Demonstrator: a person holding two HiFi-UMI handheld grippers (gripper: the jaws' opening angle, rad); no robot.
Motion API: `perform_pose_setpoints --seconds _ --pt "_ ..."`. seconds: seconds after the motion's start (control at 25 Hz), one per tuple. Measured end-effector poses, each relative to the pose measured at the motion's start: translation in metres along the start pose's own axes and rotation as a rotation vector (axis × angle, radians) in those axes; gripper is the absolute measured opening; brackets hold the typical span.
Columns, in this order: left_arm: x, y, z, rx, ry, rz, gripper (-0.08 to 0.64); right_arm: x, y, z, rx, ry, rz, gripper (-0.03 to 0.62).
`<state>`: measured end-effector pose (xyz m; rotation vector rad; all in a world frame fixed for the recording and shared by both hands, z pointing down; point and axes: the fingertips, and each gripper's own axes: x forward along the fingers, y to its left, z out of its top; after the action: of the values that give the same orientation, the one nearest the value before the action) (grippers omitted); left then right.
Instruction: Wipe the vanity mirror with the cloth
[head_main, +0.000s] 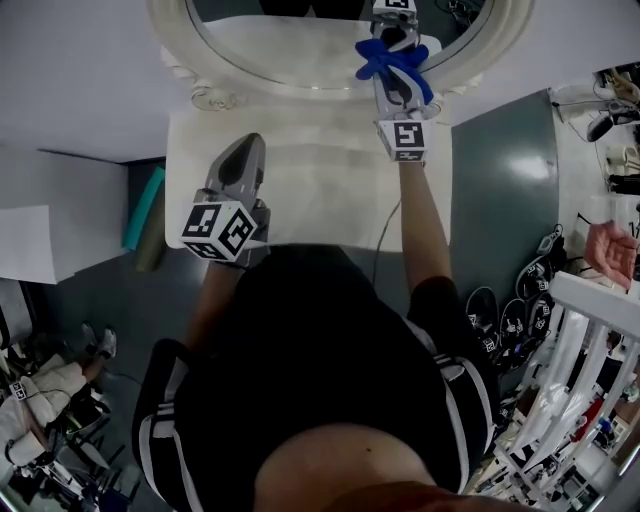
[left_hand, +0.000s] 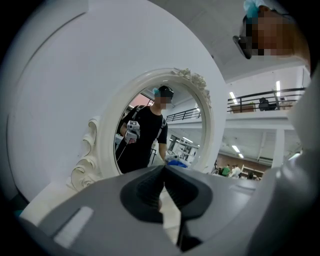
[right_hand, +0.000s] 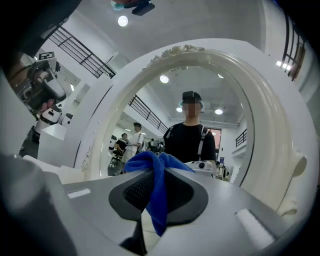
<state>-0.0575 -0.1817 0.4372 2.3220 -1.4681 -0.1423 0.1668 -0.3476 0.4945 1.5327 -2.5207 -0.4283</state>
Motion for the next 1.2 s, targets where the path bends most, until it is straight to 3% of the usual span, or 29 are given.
perform_pose_setpoints --seconds 0.2,0.44,0.84,1.0,1.2 --pt "-0.001 0.009 -0.006 -0.003 0.014 0.036 0.011 0.013 0.030 -0.034 0.056 0.033 0.048 0.051" --pt "-0.009 0.016 -0.007 -0.003 0.016 0.070 0.011 0.022 0.058 -0.047 0.124 0.074 0.088 0.051" --pt "-0.020 0.027 0.000 -0.003 0.001 0.116 0.011 0.054 0.126 -0.069 0.152 0.176 0.265 0.051" --pt "-0.029 0.029 0.002 -0.010 -0.009 0.120 0.011 0.055 0.143 -0.056 0.165 0.152 0.301 0.051" --pt "0.000 0.040 0.021 -0.011 -0.025 0.102 0.011 0.074 0.118 0.004 0.282 0.027 0.256 0.052"
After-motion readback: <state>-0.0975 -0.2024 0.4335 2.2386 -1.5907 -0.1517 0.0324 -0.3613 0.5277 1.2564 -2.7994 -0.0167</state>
